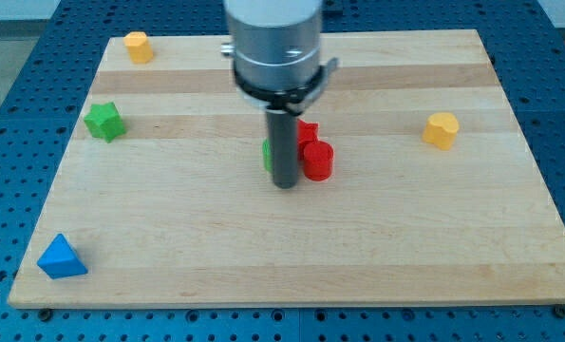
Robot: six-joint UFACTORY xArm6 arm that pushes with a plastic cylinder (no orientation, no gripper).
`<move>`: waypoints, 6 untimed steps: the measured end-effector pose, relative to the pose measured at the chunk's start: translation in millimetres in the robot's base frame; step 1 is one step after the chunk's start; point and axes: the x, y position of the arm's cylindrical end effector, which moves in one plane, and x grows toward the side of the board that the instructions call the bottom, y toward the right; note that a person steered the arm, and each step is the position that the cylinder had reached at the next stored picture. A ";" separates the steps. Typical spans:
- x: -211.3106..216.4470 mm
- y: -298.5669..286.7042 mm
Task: Push the green star into green circle
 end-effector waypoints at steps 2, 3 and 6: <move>-51.4 -87.9; -78.8 -170.6; -65.5 -287.6</move>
